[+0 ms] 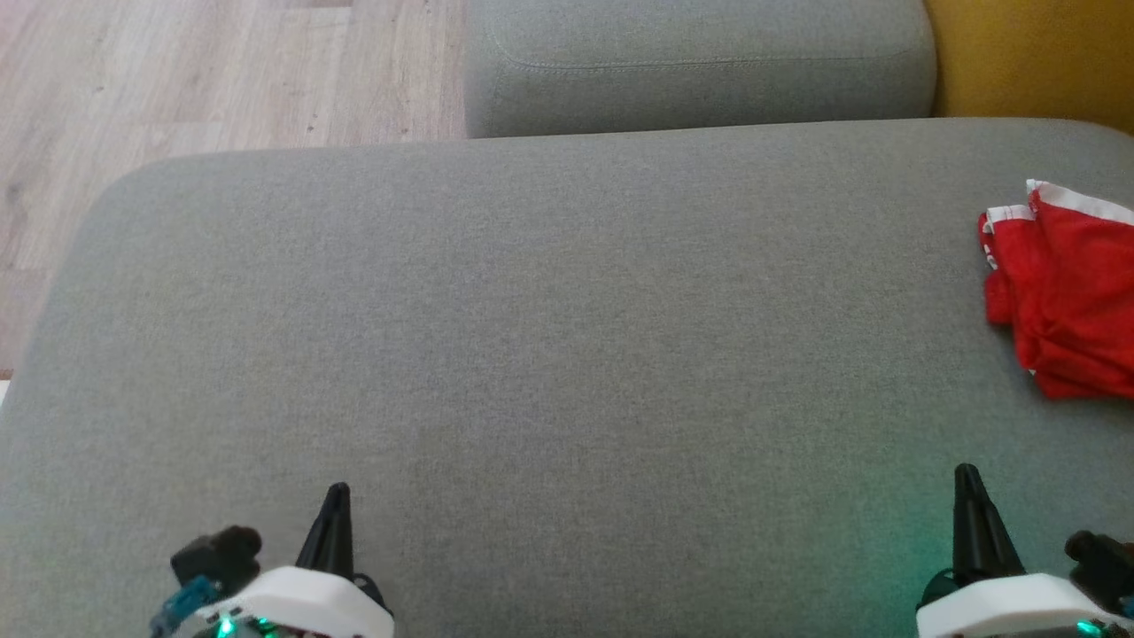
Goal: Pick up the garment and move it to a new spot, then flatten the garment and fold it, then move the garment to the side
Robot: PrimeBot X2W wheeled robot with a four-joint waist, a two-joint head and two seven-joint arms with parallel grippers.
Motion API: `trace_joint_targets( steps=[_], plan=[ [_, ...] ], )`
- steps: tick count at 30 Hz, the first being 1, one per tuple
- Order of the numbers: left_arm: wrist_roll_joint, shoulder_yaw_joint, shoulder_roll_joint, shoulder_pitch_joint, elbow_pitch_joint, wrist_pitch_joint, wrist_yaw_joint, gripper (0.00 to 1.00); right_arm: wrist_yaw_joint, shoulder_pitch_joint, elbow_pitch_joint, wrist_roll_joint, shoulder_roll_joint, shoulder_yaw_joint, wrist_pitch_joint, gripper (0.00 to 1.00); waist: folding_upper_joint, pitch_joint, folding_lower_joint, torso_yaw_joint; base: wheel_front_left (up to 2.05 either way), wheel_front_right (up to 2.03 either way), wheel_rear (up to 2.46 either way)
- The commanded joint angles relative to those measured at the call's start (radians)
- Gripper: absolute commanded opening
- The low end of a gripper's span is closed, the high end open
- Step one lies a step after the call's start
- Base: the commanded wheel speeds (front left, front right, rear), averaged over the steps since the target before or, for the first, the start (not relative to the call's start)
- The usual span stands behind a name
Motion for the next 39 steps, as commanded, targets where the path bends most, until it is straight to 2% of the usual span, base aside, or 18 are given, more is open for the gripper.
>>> trace_joint_targets(
  steps=[1, 39],
  plan=[
    [-0.032, 0.025, 0.011, -0.048, -0.036, 0.005, -0.008, 0.0, 0.0, -0.06, -0.032, 0.035, -0.003, -0.003, 0.007, 0.0, -0.0001, 0.0, 0.0, -0.001, 0.0, 0.0, 0.0],
    [-0.49, 0.127, 0.017, -0.102, -0.055, 0.108, -0.074, 0.0, 0.0, -0.135, -0.032, 0.517, -0.005, -0.017, 0.116, 0.0, -0.0001, 0.002, 0.0, -0.021, 0.0, 0.0, 0.0]
  ],
)
